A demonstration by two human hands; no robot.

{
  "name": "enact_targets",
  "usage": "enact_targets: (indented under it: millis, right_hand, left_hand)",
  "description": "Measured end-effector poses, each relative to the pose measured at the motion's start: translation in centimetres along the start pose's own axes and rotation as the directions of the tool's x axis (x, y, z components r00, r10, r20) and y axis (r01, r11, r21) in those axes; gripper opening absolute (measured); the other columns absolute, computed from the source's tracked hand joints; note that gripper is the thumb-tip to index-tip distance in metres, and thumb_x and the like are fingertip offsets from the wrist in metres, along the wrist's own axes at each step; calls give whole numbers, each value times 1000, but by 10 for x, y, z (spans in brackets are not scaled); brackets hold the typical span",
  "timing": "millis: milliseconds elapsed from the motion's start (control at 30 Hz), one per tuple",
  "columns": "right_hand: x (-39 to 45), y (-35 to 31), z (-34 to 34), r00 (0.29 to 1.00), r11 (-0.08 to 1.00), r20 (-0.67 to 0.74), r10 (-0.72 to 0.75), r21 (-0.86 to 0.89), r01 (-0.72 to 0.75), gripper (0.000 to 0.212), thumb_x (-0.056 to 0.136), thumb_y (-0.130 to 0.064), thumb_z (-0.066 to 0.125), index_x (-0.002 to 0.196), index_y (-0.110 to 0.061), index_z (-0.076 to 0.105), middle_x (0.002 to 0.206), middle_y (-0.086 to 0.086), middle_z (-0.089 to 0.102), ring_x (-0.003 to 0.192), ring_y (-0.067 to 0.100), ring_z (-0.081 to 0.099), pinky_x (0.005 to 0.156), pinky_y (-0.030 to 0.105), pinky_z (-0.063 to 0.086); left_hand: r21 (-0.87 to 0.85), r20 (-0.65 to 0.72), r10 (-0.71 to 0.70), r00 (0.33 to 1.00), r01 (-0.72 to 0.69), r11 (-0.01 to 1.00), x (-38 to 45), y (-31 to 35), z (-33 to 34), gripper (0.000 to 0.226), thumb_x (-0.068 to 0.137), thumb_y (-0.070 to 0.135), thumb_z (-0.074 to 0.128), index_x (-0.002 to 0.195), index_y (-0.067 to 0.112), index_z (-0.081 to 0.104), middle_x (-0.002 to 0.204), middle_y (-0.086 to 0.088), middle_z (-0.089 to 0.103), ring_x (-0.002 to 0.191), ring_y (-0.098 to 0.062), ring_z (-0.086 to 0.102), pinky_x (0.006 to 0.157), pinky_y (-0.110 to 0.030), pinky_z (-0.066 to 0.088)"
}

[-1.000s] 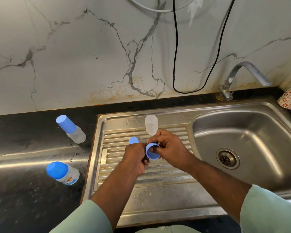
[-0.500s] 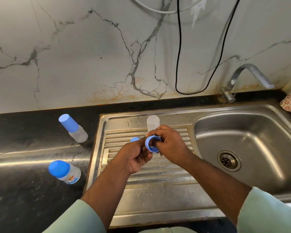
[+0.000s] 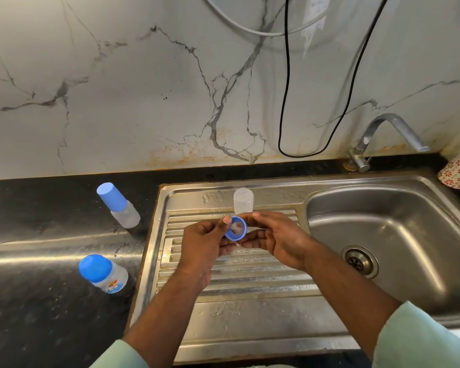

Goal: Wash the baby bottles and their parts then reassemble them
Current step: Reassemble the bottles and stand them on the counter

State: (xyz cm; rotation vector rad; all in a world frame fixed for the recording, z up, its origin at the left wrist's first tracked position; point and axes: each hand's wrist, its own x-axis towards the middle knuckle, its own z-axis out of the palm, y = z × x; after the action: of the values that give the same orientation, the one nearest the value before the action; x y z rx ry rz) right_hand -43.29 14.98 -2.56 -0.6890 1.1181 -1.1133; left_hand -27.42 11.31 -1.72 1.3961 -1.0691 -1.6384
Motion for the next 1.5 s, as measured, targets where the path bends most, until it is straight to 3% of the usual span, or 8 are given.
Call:
enact_targets:
  millis: [200, 300, 400, 567, 667, 900, 1133, 1500]
  right_hand:
    - [8, 8, -4, 987, 861, -22, -161, -492, 130, 32, 80, 5, 73, 102, -18, 69, 99, 5, 71, 88, 22, 71, 78, 36, 61]
    - [10, 14, 0, 951, 705, -73, -300, -688, 170, 32, 82, -2, 74, 102, -25, 64, 97, -2, 65, 74, 15, 67, 67, 25, 59]
    - [12, 25, -1, 913, 514, -81, -400, -844, 151, 44, 90, -8, 67, 130, -26, 58, 109, -7, 54, 78, 11, 61, 64, 18, 53]
    - [1, 15, -9, 853, 804, -375, -363, -588, 84, 21, 90, -20, 68, 109, -28, 63, 102, -9, 61, 80, 12, 60, 60, 22, 48]
    - [-11, 4, 0, 859, 877, -331, -390, -419, 236, 18, 84, -7, 72, 92, -18, 60, 102, -3, 67, 90, 15, 65, 73, 27, 57]
    - [-5, 9, 20, 823, 660, -212, -526, -712, 239, 20, 77, -23, 80, 75, -33, 62, 105, -12, 68, 101, -4, 59, 79, 12, 46]
    - [-7, 11, 21, 867, 631, -160, -473, -747, 207, 16, 81, -20, 77, 73, -31, 68, 134, -19, 56, 130, 6, 46, 107, 39, 38]
    - [-11, 11, 25, 885, 548, -79, -459, -809, 212, 23, 74, -19, 83, 76, -34, 65, 123, -16, 55, 114, 5, 54, 92, 30, 53]
  left_hand:
    - [245, 58, 124, 991, -134, 960, 7, -6, -4, 23, 92, 26, 66, 103, 9, 76, 74, -5, 76, 68, -26, 74, 57, -25, 59]
    - [132, 95, 51, 994, -63, 989, 6, -7, -6, 24, 92, 21, 66, 106, 4, 74, 82, -11, 76, 72, -27, 74, 59, -27, 60]
    - [-109, 201, -137, 970, 161, 981, 3, -4, -9, 24, 90, 16, 66, 104, -3, 69, 88, -18, 76, 74, -29, 74, 64, -33, 63]
    - [-360, 313, -278, 908, 385, 850, 7, -7, -17, 30, 91, 16, 62, 115, -3, 61, 104, -27, 71, 83, -31, 73, 78, -36, 60]
    - [-420, 315, -320, 893, 434, 797, 8, -11, -17, 28, 92, 15, 63, 113, -2, 62, 111, -30, 68, 89, -34, 71, 80, -38, 59]
    - [-504, 389, -248, 887, 430, 749, 6, -17, -10, 39, 79, 19, 67, 115, 3, 65, 104, -25, 71, 87, -30, 74, 74, -35, 62]
    - [-489, 387, -216, 896, 398, 776, 9, -21, -10, 37, 81, 21, 66, 112, 2, 66, 104, -23, 72, 87, -28, 73, 77, -35, 62]
    - [-475, 394, -231, 890, 411, 778, 8, -20, -12, 29, 99, 22, 52, 111, 0, 66, 102, -24, 72, 83, -26, 71, 80, -33, 58]
